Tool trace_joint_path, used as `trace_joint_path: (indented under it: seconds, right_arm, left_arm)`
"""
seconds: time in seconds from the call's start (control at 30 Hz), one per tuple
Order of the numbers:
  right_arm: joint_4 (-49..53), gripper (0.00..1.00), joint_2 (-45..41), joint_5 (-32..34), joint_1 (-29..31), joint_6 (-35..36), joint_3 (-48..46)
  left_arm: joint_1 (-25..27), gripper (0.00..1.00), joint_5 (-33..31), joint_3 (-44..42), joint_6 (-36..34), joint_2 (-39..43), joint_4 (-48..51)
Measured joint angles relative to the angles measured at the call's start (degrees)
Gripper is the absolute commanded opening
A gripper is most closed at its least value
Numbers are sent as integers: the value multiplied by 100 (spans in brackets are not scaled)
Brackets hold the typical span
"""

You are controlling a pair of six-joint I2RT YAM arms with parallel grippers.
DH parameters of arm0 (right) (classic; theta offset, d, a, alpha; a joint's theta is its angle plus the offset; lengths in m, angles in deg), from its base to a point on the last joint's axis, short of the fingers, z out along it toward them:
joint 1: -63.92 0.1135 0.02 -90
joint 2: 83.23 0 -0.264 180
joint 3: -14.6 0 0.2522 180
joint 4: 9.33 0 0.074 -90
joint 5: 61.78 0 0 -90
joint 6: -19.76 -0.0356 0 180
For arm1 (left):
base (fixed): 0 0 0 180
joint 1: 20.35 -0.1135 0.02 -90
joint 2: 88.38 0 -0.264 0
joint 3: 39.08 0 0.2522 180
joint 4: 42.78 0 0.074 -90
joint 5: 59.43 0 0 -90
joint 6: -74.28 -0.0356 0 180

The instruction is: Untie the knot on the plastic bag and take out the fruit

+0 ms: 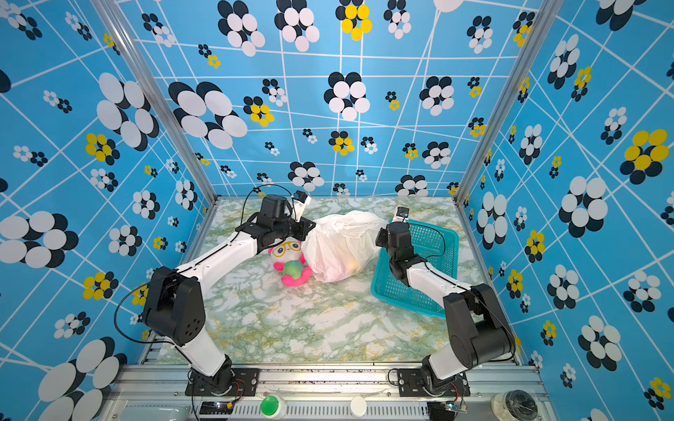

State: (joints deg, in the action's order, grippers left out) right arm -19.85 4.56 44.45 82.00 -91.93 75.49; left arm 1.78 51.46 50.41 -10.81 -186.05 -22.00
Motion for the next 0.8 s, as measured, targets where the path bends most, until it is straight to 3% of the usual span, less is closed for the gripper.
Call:
trace_joint_path:
  seconds: [0.8]
  right_arm:
    - [-520,0,-417,205,-212,-883,-765]
  left_arm:
    - [-599,0,645,-337,807,46,-737]
